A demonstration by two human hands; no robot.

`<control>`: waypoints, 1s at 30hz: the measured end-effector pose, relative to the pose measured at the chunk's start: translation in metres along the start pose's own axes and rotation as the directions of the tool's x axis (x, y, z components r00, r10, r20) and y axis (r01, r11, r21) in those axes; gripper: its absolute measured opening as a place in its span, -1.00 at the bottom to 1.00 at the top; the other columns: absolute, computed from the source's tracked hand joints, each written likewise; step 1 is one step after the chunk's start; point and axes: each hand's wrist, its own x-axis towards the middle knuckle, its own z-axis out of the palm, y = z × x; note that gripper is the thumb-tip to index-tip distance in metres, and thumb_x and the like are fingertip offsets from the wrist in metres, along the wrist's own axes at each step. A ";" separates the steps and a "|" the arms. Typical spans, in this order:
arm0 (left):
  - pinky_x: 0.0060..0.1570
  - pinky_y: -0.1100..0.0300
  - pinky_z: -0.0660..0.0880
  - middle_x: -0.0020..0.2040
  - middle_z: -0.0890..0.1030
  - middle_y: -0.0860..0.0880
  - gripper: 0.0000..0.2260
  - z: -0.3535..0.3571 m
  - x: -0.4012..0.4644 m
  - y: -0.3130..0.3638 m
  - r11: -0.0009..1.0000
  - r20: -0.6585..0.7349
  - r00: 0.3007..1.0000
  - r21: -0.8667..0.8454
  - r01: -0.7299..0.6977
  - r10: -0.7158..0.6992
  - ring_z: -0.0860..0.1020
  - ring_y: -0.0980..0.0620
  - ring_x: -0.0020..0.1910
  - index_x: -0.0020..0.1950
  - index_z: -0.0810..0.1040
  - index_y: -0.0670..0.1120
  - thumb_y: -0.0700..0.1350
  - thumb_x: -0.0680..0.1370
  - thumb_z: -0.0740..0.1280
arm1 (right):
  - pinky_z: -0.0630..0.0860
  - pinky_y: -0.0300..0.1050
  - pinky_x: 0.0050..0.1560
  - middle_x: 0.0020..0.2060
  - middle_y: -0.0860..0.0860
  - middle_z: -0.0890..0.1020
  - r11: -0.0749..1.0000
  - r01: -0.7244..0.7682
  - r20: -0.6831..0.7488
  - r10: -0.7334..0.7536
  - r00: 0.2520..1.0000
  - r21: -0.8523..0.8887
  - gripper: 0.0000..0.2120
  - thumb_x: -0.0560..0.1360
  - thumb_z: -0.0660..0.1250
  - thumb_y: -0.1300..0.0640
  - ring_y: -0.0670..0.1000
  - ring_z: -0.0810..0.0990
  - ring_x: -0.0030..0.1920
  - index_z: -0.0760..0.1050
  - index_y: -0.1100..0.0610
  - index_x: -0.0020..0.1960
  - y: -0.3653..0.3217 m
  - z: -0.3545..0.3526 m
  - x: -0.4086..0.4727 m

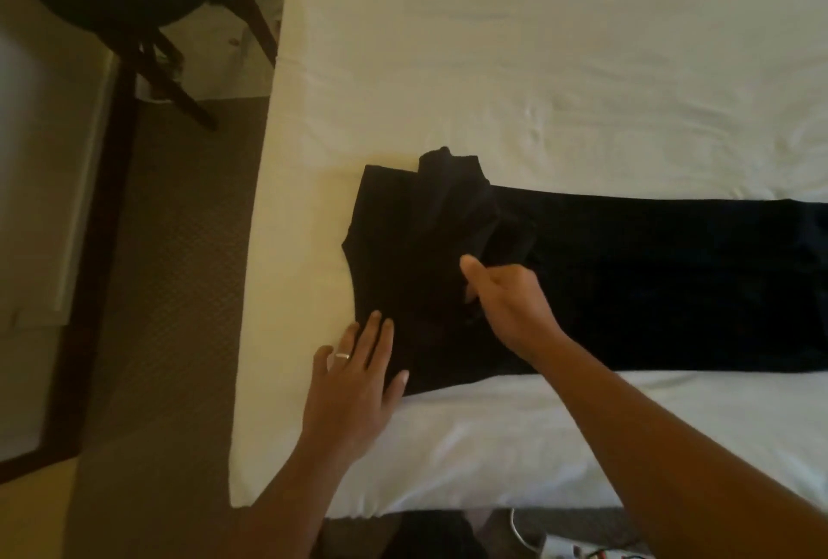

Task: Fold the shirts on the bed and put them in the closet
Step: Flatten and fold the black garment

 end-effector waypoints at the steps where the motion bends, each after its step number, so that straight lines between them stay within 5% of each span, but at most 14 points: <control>1: 0.20 -0.18 0.52 0.58 0.34 -0.10 -0.39 0.003 -0.003 0.000 1.000 0.007 1.000 -0.007 0.004 -0.004 0.43 -0.18 0.46 0.58 0.32 -0.07 0.23 0.65 0.00 | 0.58 0.14 -0.17 -0.30 0.26 0.60 1.000 0.021 -0.104 -0.021 0.994 -0.004 -0.46 0.63 0.24 -0.13 0.30 0.59 -0.26 0.53 0.37 -0.17 -0.005 -0.005 0.009; 5: 0.20 -0.16 0.49 0.63 0.24 -0.05 -0.41 0.006 0.008 0.007 0.999 0.019 0.999 0.021 0.045 -0.045 0.35 -0.17 0.52 0.63 0.23 -0.03 0.21 0.67 -0.07 | 0.60 0.09 -0.18 -0.25 0.06 0.61 0.981 0.118 -0.256 -0.154 0.954 -0.151 -0.68 0.60 0.28 -0.09 0.05 0.58 -0.30 0.53 0.19 -0.02 -0.025 -0.007 0.051; 8: 0.35 -0.13 0.36 0.68 0.01 0.02 -0.41 0.009 0.012 0.009 0.998 0.048 0.997 0.041 0.055 -0.057 0.13 -0.11 0.62 0.67 0.00 0.03 0.22 0.68 -0.08 | 0.65 0.09 -0.07 -0.03 0.03 0.61 0.976 -0.021 -0.155 -0.013 0.988 -0.216 -0.56 0.51 0.40 -0.14 0.06 0.64 -0.10 0.46 0.14 0.22 -0.036 -0.004 0.080; 10: 0.37 -0.13 0.33 0.68 -0.01 0.03 -0.40 0.009 0.011 0.009 0.997 0.035 0.997 0.037 0.071 -0.072 0.10 -0.11 0.63 0.67 -0.02 0.04 0.23 0.67 -0.07 | 0.68 0.14 -0.04 -0.10 0.13 0.64 0.955 -0.087 -0.070 0.070 0.995 -0.283 -0.69 0.50 0.46 0.03 0.09 0.65 -0.16 0.52 0.21 0.10 -0.033 -0.002 0.088; 14: 0.38 -0.14 0.34 0.68 0.03 0.01 -0.39 0.014 0.009 0.009 0.997 0.023 0.997 0.033 0.075 -0.076 0.13 -0.12 0.62 0.67 0.02 0.03 0.23 0.65 -0.09 | 0.65 0.15 -0.03 -0.25 0.12 0.58 0.889 -0.032 -0.061 0.004 0.998 -0.457 -0.95 0.53 0.36 0.25 0.12 0.58 -0.27 0.53 0.24 -0.08 -0.022 -0.003 0.078; 18: 0.39 -0.15 0.37 0.65 0.17 -0.04 -0.39 0.011 0.001 0.003 0.998 -0.064 0.997 -0.042 0.041 -0.044 0.24 -0.15 0.58 0.64 0.15 -0.01 0.25 0.66 -0.04 | 0.61 0.23 0.01 -0.19 0.05 0.62 0.875 0.147 -0.120 -0.226 0.967 -0.461 -0.91 0.45 0.30 0.06 0.16 0.62 -0.10 0.56 0.05 -0.15 -0.023 -0.011 0.058; 21: 0.34 -0.16 0.41 0.58 0.33 -0.11 -0.42 0.007 -0.014 0.000 0.993 -0.159 0.983 -0.088 0.076 -0.090 0.36 -0.18 0.50 0.58 0.30 -0.05 0.23 0.65 0.02 | 0.56 0.02 0.01 -0.17 -0.08 0.58 0.947 0.265 -0.149 -0.293 0.945 -0.180 -0.84 0.41 0.34 -0.04 0.06 0.59 -0.04 0.55 0.05 -0.23 -0.028 -0.021 0.019; 23: 0.35 -0.15 0.39 0.57 0.34 -0.10 -0.41 0.005 -0.022 -0.005 0.990 -0.130 0.985 -0.101 0.100 -0.113 0.36 -0.17 0.49 0.59 0.29 -0.04 0.25 0.64 0.03 | 0.51 -0.22 -0.06 -0.11 -0.07 0.61 0.968 0.218 0.020 -0.222 0.975 0.128 -0.83 0.46 0.39 0.23 -0.11 0.60 -0.07 0.51 0.35 -0.18 -0.020 -0.023 -0.015; 25: 0.37 -0.11 0.37 0.58 0.31 -0.06 -0.38 0.002 -0.022 -0.013 0.992 -0.069 0.993 -0.092 0.085 -0.092 0.34 -0.13 0.51 0.60 0.26 -0.03 0.27 0.62 0.04 | 0.56 -0.09 0.01 -0.17 0.06 0.63 0.948 0.099 0.279 -0.188 0.942 0.302 -0.84 0.41 0.39 0.33 -0.07 0.64 -0.08 0.44 0.37 -0.25 0.000 -0.022 -0.049; 27: 0.37 -0.09 0.35 0.59 0.29 -0.04 -0.38 -0.002 -0.018 -0.019 0.993 -0.023 0.997 -0.089 0.077 -0.079 0.33 -0.13 0.51 0.61 0.25 -0.01 0.26 0.62 0.12 | 0.51 0.20 0.21 -0.17 0.15 0.65 0.966 0.004 0.471 -0.129 0.873 0.257 -0.85 0.37 0.40 0.33 0.00 0.65 -0.01 0.43 0.26 -0.30 0.028 -0.017 -0.071; 30: 0.39 -0.10 0.35 0.60 0.27 -0.05 -0.40 -0.007 -0.015 -0.017 0.992 0.006 0.997 -0.101 0.080 -0.080 0.32 -0.15 0.51 0.62 0.25 -0.02 0.20 0.64 0.22 | 0.49 0.08 0.34 -0.06 0.03 0.72 0.992 -0.124 0.695 0.072 0.716 0.025 -0.83 0.45 0.43 0.22 -0.07 0.65 0.11 0.59 0.36 -0.11 0.066 -0.010 -0.093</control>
